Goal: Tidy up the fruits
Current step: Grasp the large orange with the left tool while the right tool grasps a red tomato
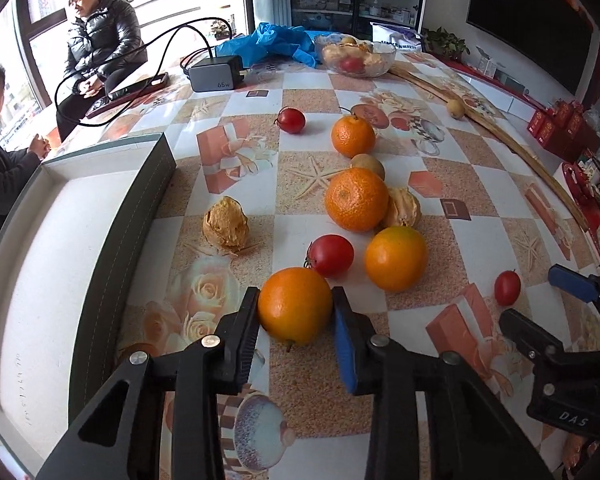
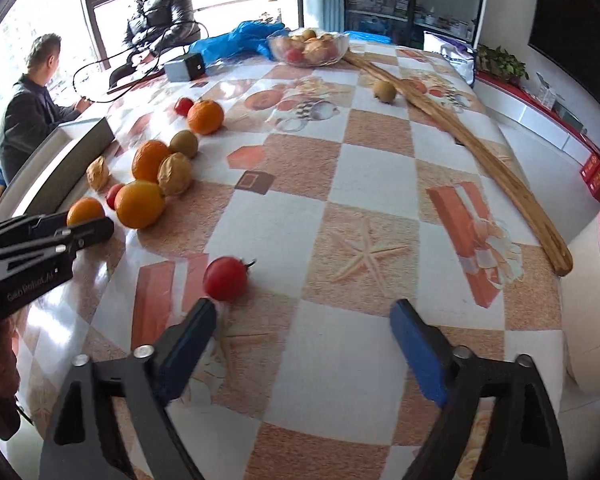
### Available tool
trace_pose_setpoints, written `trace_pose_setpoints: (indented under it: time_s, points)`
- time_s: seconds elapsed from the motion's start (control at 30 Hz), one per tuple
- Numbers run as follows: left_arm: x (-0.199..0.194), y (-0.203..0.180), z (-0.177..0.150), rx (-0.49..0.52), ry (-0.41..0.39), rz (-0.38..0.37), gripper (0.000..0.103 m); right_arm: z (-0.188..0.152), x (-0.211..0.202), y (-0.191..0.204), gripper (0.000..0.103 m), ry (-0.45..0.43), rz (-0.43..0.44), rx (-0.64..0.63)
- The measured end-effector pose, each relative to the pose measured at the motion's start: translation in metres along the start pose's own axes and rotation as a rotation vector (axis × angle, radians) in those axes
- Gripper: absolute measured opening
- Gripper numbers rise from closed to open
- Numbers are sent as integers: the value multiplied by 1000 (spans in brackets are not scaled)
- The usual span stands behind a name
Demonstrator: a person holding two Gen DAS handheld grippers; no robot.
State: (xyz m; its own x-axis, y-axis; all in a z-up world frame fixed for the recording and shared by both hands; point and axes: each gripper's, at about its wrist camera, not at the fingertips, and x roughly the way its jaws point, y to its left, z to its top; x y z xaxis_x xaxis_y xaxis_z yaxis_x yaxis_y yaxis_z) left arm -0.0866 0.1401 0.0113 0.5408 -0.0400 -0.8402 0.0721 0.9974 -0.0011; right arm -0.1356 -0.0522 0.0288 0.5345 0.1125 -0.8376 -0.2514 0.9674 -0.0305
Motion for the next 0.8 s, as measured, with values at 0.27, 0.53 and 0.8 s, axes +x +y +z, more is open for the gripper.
trace_pose_setpoints:
  time_s: [0.27,0.53,0.8]
  points:
    - [-1,3,-1,-24,-10,-11,37,25,17,21,75,-9,60,-37]
    - [-2,8,1,-40,-23,-30,37,47,24,58,22,-48,120,-131]
    - [-44,24,-4,-51,-104,-70,37,49,2,35,22,-29,161,-70]
